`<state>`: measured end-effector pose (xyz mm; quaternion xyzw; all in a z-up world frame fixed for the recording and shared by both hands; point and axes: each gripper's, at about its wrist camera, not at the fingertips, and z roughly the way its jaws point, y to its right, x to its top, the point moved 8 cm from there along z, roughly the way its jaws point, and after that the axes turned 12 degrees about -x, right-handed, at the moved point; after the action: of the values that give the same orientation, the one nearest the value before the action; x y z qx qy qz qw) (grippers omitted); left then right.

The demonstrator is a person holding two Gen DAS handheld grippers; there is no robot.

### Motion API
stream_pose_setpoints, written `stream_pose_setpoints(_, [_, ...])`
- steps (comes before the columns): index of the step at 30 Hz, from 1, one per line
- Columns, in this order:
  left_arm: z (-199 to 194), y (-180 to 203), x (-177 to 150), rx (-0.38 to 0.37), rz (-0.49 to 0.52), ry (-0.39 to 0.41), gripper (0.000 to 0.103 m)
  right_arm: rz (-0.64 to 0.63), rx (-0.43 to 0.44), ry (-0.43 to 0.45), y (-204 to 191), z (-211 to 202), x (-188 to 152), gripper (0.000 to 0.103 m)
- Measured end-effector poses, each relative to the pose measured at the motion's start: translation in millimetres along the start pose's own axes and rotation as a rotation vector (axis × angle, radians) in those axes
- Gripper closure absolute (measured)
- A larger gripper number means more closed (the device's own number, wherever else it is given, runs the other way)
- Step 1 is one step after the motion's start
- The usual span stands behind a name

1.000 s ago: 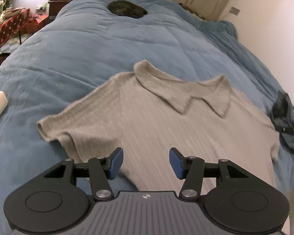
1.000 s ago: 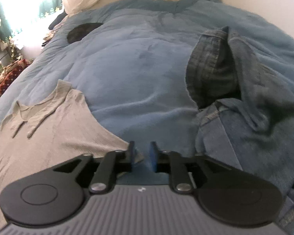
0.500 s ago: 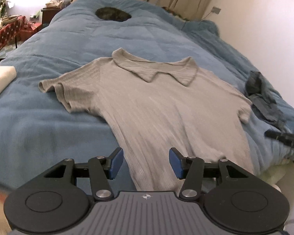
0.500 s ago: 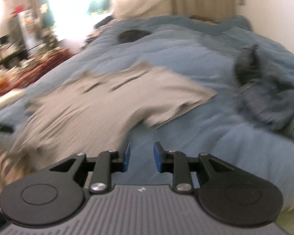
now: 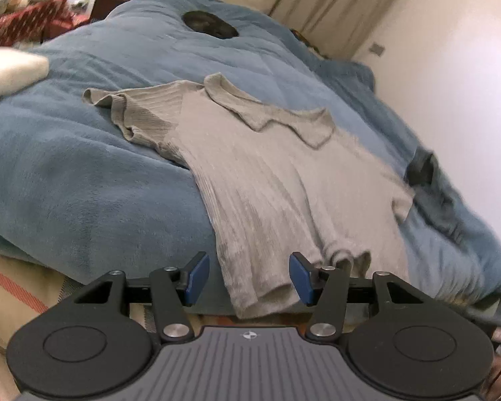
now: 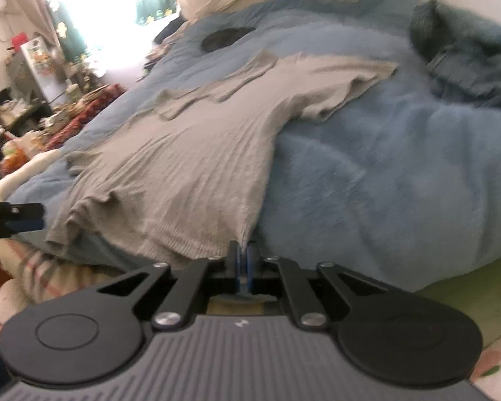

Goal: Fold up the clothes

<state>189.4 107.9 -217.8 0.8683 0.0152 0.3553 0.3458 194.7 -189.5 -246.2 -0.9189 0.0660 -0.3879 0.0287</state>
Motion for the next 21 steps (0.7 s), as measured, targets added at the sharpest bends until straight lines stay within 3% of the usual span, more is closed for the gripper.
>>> stream_pose_setpoints(6, [2.7,-15.0,2.2,-0.044,-0.129,0.003,0.051,0.083,-0.122,0.063,54.1,-16.1,15.3,0.100])
stream_pose_setpoints(11, [20.9,-24.8,-10.1,-0.017,-0.162,-0.074,0.053,0.112,-0.105,0.044,60.4,-10.8,12.6,0.100])
stream_pose_setpoints(12, [24.2,-26.3,-12.6,-0.015,-0.168,-0.082,0.057,0.101,-0.102,0.042,57.3,-9.8,11.0,0.100])
stream_pose_setpoints(13, [26.8,-28.5,-14.5,-0.007,-0.176,-0.083,0.085,0.099,-0.095,0.038,55.2,-9.5,9.5,0.100])
stream_pose_setpoints(14, [28.0,-31.8,-16.2,0.014,-0.189,-0.091,0.101,0.100,-0.090,0.035,54.9,-9.4,9.1,0.099])
stream_pose_setpoints(16, [22.3,-31.5,-14.5,0.012,-0.183,-0.098,0.099,0.104,-0.087,0.036,55.4,-10.3,10.1,0.099])
stream_pose_setpoints(19, [-10.9,-18.2,4.1,0.036,-0.052,-0.061,0.099,0.136,-0.066,0.041,59.3,-15.8,15.5,0.099])
stream_pose_setpoints(21, [-35.1,-17.6,17.9,0.059,-0.023,-0.028,0.099,0.151,-0.043,0.043,59.1,-21.3,18.1,0.099])
